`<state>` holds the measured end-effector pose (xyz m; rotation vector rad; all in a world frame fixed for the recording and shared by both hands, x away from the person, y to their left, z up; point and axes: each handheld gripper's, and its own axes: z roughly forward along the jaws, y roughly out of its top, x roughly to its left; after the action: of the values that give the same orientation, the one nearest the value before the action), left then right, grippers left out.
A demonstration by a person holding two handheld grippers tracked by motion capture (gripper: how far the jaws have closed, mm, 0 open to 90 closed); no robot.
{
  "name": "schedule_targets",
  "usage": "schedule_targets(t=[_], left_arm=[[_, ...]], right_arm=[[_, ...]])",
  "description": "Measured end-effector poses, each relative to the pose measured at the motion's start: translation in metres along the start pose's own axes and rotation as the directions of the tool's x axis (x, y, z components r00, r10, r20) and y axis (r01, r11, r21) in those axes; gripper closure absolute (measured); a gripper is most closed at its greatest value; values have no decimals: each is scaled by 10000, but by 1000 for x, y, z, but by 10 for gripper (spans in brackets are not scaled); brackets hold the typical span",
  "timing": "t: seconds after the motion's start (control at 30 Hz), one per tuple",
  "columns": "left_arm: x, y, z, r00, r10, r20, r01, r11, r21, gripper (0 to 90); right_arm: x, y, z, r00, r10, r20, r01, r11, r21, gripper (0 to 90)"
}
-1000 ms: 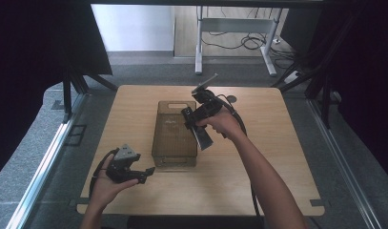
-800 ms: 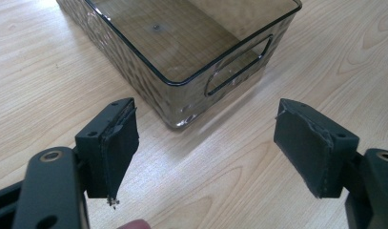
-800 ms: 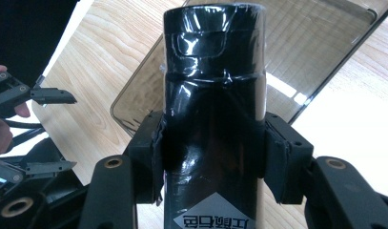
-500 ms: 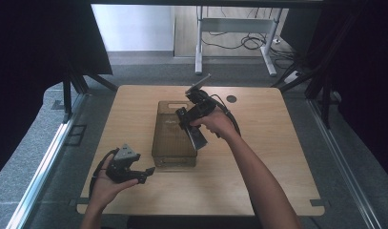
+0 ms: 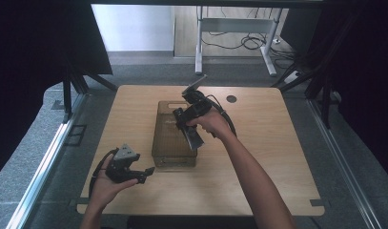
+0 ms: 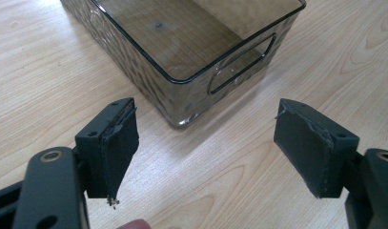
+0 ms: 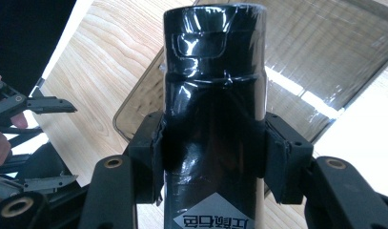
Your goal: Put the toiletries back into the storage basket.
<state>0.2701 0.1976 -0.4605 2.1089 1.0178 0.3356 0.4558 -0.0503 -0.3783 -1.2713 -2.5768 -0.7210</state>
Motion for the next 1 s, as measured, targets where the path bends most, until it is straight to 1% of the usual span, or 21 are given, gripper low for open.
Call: schedule_targets(t=[0.13,0.43,0.77,0.87,1.0], left_arm=[[0,0,1,10000,-2,9,2,10000,30,231],[1,0,0,10000,-42,-4,42,10000,11,231],[0,0,1,10000,-12,51,11,10000,50,231],[0,0,0,10000,-20,43,20,10000,21,231],[0,0,-1,10000,-10,45,10,10000,1,231]], right_arm=[[2,3,5,10000,-7,-25,8,10000,41,478],[3,10,17,9998,189,-4,-189,9998,93,478],[0,16,25,9980,636,-17,-636,9980,-3,478],[1,17,28,9970,774,-72,-774,9970,-44,478],[3,19,33,9964,843,-98,-844,9964,-62,478]])
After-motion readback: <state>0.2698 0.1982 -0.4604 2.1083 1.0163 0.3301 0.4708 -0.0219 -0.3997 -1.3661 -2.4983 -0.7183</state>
